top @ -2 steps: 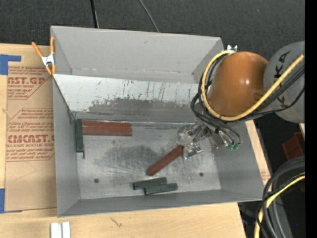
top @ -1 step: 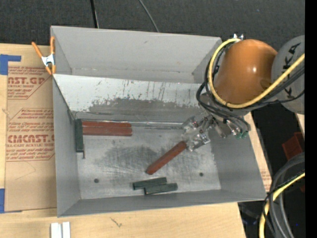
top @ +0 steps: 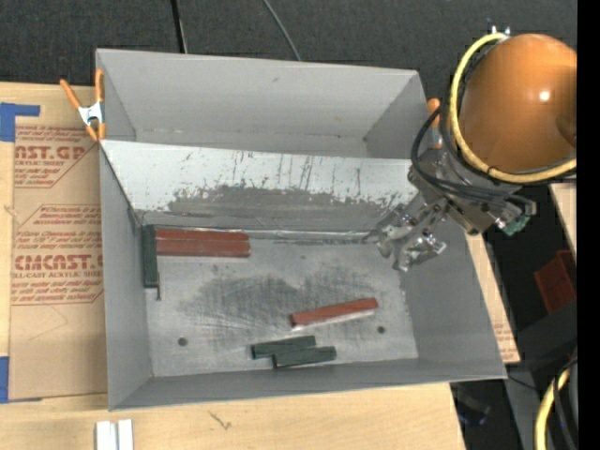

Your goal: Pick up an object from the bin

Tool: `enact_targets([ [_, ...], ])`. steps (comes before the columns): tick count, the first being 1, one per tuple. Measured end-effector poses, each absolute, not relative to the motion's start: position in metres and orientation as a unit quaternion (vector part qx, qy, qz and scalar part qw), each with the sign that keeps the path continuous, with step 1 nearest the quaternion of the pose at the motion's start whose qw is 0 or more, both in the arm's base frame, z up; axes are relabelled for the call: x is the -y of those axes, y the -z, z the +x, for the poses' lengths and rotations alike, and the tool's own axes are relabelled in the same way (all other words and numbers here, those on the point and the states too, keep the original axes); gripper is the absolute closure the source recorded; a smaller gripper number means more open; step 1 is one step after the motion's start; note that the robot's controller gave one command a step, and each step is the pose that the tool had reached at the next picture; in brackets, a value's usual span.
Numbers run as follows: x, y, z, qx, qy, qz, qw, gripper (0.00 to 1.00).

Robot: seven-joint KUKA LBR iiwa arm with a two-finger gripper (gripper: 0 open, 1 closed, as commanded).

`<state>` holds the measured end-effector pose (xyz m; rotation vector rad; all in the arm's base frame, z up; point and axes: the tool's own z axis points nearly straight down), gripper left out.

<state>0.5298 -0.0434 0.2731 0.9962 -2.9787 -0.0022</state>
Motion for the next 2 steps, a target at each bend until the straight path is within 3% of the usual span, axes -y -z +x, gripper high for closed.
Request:
enact_targets([
  [1,-0.0076,-0.1526,0.4892,0.941,0.000,0.339,-0.003,0.00],
  [2,-0.0135,-0.1435,0.4843,0.941,0.001,0.338,0.000,0.00],
])
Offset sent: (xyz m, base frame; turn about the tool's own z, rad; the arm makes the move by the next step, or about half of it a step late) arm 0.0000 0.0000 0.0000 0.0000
